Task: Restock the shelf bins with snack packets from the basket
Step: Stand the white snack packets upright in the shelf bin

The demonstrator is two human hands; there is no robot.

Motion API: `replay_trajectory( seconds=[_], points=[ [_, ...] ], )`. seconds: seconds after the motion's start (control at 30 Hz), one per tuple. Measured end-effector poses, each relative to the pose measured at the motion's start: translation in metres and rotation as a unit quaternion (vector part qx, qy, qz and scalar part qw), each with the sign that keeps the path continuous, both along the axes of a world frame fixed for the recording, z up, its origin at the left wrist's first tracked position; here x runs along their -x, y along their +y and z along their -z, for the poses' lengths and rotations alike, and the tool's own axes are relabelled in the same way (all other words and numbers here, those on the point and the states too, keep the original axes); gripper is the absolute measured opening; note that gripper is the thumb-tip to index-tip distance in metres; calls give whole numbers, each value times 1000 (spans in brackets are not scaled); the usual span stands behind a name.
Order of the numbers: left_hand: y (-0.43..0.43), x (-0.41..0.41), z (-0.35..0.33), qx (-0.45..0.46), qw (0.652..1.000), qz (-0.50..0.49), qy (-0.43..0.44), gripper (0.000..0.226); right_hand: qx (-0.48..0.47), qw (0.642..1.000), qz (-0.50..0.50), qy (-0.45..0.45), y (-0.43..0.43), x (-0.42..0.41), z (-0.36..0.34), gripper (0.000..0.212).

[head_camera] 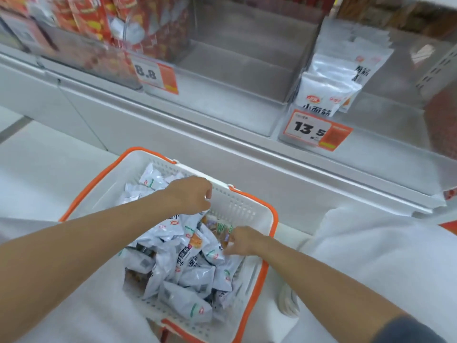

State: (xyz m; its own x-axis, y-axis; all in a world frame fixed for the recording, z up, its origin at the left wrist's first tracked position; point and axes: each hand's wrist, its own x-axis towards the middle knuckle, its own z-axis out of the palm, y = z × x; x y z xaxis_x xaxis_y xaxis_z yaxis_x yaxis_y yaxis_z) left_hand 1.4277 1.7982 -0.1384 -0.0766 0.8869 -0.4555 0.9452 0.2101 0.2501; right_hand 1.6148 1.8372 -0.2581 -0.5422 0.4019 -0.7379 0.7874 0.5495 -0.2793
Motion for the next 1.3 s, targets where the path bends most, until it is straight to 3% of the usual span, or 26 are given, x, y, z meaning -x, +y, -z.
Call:
replay_trajectory(
  seconds=[0.1, 0.2, 0.23, 0.37, 0.43, 0.5, 0.57, 0.63, 0.7, 0.8, 0.87, 0.93, 1.0, 1.07, 1.13, 1.23, 1.3],
  points=[
    [-3, -2, 2, 33, 999, 7, 11, 22, -6, 999, -19, -39, -29, 3, 37, 50],
    [-2, -6, -1, 37, 999, 11, 13, 27, -67, 997, -44, -21, -39, 11, 43, 22],
    [-2, -6, -1, 38, 999, 10, 11, 28, -76, 996, -49, -14, -37, 14, 37, 22],
    [1, -6, -9, 44, 999, 11, 29, 31, -81, 995, 6, 58, -1, 23, -34, 26],
    [2, -7, -18, 76, 996, 29, 35, 46, -93, 992, 27, 79, 24, 22, -86, 33],
    [1, -7, -24, 118, 992, 44, 6, 80, -89, 984, 103, 119, 46, 12, -135, 33],
    [0, -9, -24, 104, 993, 54, -34, 112, -35, 956, 227, 180, 60, -9, -174, 29],
    [0, -19, -23, 16, 994, 58, -94, 121, 83, 884, 372, 270, 69, -32, -198, 30],
    [3, -38, -31, -91, 966, 11, -242, 106, 205, 797, 468, 322, 72, -46, -216, 29],
    [7, -62, -46, -183, 883, -79, -425, 58, 251, 750, 483, 375, 69, -46, -234, 30],
    [9, -69, -52, -169, 857, -114, -473, 30, 170, 763, 468, 413, 63, -40, -238, 34],
    [10, -76, -57, -129, 852, -124, -491, 17, -35, 795, 405, 451, 61, -38, -231, 41],
    [11, -81, -63, -110, 857, -115, -490, 11, -180, 797, 332, 471, 60, -38, -224, 49],
    [14, -80, -70, -103, 849, -111, -506, 11, -208, 781, 322, 493, 60, -36, -220, 55],
    [16, -76, -73, -96, 843, -107, -519, 8, -203, 769, 323, 512, 61, -32, -219, 47],
    [13, -71, -74, -75, 851, -87, -513, 8, -220, 774, 283, 521, 64, -30, -221, 45],
    [12, -70, -76, -65, 850, -85, -515, 9, -240, 760, 278, 537, 68, -32, -222, 45]
  ],
)
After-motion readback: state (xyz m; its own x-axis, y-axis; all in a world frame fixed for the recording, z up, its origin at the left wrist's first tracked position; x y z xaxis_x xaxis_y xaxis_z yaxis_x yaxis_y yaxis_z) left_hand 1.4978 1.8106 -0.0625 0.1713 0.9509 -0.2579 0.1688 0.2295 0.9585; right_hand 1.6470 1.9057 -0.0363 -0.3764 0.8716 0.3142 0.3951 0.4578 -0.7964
